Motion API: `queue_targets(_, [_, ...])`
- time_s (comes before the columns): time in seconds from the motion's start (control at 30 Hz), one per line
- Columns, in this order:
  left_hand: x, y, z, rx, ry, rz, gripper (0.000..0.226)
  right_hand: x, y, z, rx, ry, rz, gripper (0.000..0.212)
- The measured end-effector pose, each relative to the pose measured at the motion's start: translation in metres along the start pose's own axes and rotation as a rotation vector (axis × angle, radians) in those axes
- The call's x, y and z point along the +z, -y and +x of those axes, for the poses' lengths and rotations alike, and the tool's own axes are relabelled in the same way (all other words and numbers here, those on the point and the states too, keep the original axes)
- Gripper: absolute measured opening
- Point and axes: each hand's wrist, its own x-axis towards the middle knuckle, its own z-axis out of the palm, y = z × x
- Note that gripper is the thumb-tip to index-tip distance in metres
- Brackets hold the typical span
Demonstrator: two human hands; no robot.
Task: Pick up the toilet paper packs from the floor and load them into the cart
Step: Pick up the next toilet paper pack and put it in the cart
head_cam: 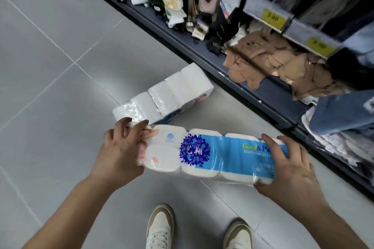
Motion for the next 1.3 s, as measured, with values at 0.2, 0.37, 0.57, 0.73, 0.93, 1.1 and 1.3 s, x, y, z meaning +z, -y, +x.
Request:
queue_targets(0.2, [-0.144,-0.025,-0.044,-0.048,-0.009,-0.014,0.094,-0.128,0.04,-0.05,-0.055,-0.055,0.062,0.118])
queue_targets(0.37, [-0.288,-0.058,-0.083,-0.01,-0.037,-0.04,0.107,-0.267,0.065,-0.106,-0.089,-0.16,0.081,0.113])
queue_targets(0.57, [-0.463,-0.095,-0.137,0.078,-0.124,0.009,0.116,-0.443,0.094,-0.169,-0.197,-0.257,0.047,0.112])
queue_targets(0.73, [-0.585,-0.123,-0.183,0.153,-0.247,0.013,0.119,-0.573,0.119,-0.218,-0.233,-0.356,0.027,0.115])
queue_targets(0.93, [-0.709,-0.15,-0.244,0.253,-0.403,0.02,0.113,-0.685,0.138,-0.27,-0.316,-0.51,0.054,0.117])
queue_targets(1.1, [-0.765,-0.161,-0.287,0.306,-0.493,-0.013,0.099,-0.742,0.143,-0.31,-0.435,-0.588,0.111,0.113])
queue_targets(1.3, [-0.782,-0.164,-0.324,0.275,-0.55,-0.037,0.099,-0.768,0.147,-0.324,-0.512,-0.595,0.126,0.112])
